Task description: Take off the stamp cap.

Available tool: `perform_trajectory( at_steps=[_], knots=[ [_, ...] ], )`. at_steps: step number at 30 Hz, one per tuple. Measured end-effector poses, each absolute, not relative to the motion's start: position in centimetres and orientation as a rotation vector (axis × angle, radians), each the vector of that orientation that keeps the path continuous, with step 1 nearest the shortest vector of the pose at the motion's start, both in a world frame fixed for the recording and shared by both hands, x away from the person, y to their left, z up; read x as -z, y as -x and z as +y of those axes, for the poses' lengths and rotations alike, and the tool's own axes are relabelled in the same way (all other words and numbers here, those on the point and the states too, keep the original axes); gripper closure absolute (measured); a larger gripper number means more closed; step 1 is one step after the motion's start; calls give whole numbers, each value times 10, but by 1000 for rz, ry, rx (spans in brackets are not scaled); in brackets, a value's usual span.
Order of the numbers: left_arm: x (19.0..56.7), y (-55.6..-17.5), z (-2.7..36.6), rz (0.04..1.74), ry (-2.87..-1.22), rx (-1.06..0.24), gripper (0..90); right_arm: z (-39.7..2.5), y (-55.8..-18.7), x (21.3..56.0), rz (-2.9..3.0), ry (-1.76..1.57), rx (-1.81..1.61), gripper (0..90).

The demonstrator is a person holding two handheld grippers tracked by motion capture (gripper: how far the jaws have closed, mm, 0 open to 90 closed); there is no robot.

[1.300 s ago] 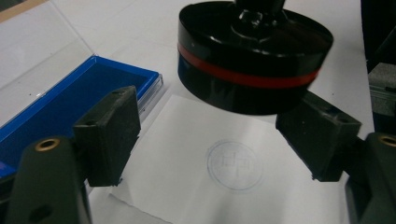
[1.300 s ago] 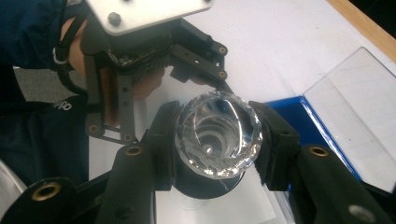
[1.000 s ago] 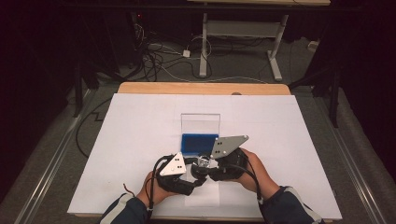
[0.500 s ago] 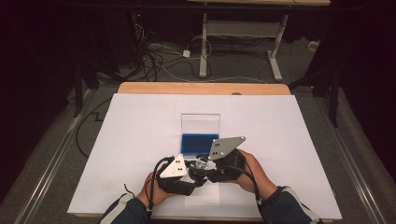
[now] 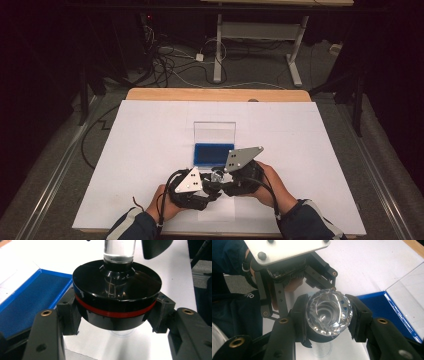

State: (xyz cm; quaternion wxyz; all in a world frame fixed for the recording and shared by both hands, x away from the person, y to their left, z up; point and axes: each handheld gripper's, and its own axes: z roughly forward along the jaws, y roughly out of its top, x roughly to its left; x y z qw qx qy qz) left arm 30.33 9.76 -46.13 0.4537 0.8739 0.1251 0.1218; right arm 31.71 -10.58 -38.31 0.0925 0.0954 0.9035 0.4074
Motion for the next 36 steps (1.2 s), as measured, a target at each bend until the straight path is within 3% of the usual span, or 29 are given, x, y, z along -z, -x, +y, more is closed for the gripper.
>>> perform_trajectory(
  at_steps=[36],
  knots=[
    [457, -294, 98, 305, -2178, -403, 366, -117, -317, 387, 2685, -340, -1254, 566]
  ],
)
